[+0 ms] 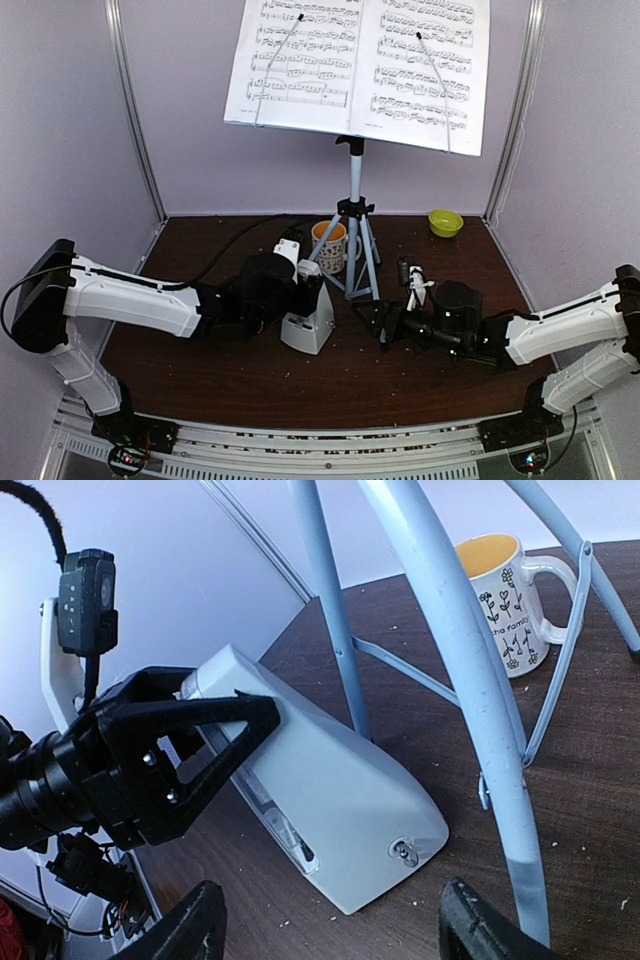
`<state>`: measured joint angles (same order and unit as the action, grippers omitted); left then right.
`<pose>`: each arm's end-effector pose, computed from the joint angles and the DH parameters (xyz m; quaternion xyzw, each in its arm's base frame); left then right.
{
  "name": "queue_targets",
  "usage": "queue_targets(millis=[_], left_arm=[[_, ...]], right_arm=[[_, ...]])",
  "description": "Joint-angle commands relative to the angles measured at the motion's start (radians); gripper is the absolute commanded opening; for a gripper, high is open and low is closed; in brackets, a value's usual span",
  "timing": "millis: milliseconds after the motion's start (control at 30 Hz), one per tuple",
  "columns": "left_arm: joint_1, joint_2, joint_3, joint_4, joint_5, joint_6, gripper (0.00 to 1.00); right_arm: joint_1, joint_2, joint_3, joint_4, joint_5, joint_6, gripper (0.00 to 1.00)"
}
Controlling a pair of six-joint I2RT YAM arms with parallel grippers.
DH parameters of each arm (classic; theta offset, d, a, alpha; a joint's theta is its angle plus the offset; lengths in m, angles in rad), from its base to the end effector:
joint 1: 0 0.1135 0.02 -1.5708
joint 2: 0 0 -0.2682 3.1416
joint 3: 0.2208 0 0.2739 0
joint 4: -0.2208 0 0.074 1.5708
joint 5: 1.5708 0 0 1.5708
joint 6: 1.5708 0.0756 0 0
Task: Set up the instrument practice props
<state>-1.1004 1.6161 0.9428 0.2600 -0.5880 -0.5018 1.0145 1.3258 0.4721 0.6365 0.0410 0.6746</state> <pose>0.2204 -0.3410 0.2067 0.0848 0.8123 -0.2071 0.5385 0.1726 0.2717 0.1795 -0.1192 0.7704 0.4576 0.4278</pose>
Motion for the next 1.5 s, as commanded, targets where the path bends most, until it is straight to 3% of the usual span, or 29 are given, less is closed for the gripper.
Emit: queue_targets(millis=[0, 100, 200, 333, 500, 667, 1067, 1467], left_arm=[[-0.001, -0.058, 0.046, 0.078, 0.014, -0.009, 0.69], [-0.001, -0.1, 0.028, 0.061, 0.032, 0.014, 0.84], [0.004, -0.167, -0.011, 0.04, 0.049, 0.039, 0.89], [0.06, -0.322, -0.146, 0.014, 0.086, 0.017, 0.84], [0.242, -0.455, -0.306, -0.037, 0.24, -0.05, 0.7], [0.33, -0.374, -0.333, -0.05, 0.387, -0.027, 0.54], [0.345, -0.028, -0.298, 0.187, 0.622, -0.018, 0.33], [0.203, 0.068, -0.297, 0.303, 0.711, -0.014, 0.24]], right_arm=[[0.001, -0.032, 0.022, -0.009, -0.006, -0.023, 0.75], [0.002, -0.035, 0.025, -0.016, -0.007, -0.023, 0.8], [0.001, -0.041, 0.025, -0.024, -0.008, -0.026, 0.82], [0.002, -0.052, 0.028, -0.04, -0.004, -0.031, 0.85], [0.002, -0.053, 0.047, -0.058, -0.01, -0.032, 0.89], [0.003, -0.052, 0.084, -0.109, -0.008, -0.029, 0.95], [0.004, -0.093, 0.112, -0.22, 0.047, -0.009, 1.0], [0.003, -0.087, 0.172, -0.332, 0.116, 0.036, 1.0]])
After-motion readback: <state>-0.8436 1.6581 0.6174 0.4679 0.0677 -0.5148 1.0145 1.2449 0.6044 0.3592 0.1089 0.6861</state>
